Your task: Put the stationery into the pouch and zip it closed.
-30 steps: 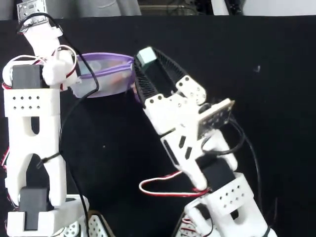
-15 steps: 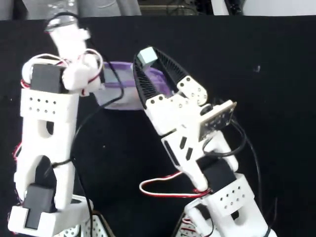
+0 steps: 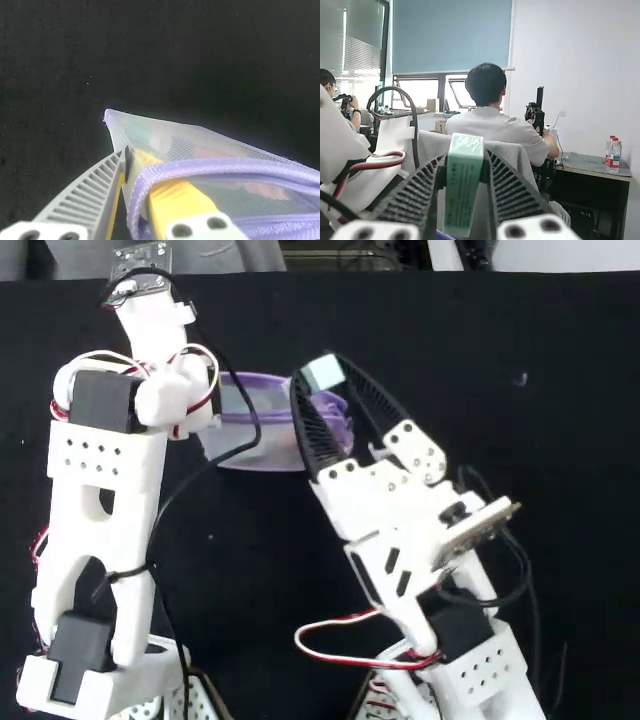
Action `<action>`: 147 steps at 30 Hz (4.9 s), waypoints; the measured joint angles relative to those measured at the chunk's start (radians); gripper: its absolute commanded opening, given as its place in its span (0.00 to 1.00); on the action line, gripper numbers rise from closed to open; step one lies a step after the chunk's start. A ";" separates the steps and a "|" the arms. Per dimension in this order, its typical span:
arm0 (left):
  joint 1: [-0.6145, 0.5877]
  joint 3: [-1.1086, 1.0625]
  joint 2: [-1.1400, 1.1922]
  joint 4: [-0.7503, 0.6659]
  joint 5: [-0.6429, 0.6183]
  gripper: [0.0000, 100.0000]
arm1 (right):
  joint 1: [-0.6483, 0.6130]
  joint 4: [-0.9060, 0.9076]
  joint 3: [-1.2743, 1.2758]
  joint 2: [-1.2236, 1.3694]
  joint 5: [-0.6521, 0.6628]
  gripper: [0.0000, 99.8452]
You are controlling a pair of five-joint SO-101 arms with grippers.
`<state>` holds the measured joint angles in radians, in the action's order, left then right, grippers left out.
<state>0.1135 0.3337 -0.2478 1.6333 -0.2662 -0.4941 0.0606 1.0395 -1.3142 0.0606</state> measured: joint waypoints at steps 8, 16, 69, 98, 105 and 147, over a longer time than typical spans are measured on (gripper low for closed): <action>0.000 0.000 0.000 0.000 0.000 0.03 | 0.003 0.000 0.000 -0.002 0.000 0.01; -0.052 0.000 0.000 -0.017 0.000 0.03 | -0.058 -0.055 0.021 0.057 -0.025 0.01; -0.152 -0.015 0.002 -0.025 0.000 0.03 | 0.164 0.397 -0.163 0.112 0.017 0.25; -0.157 -0.032 0.002 -0.028 0.000 0.03 | 0.041 -0.146 0.278 0.520 0.091 0.13; -0.158 -0.032 0.002 -0.028 0.000 0.03 | 0.044 -0.155 0.212 0.644 0.091 0.04; -0.160 -0.032 0.002 -0.028 0.000 0.03 | 0.044 -0.158 0.281 0.488 0.091 0.01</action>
<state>-0.0460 0.3015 -0.2463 1.6057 -0.2662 -0.4496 -0.0974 1.3203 -0.8263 0.1511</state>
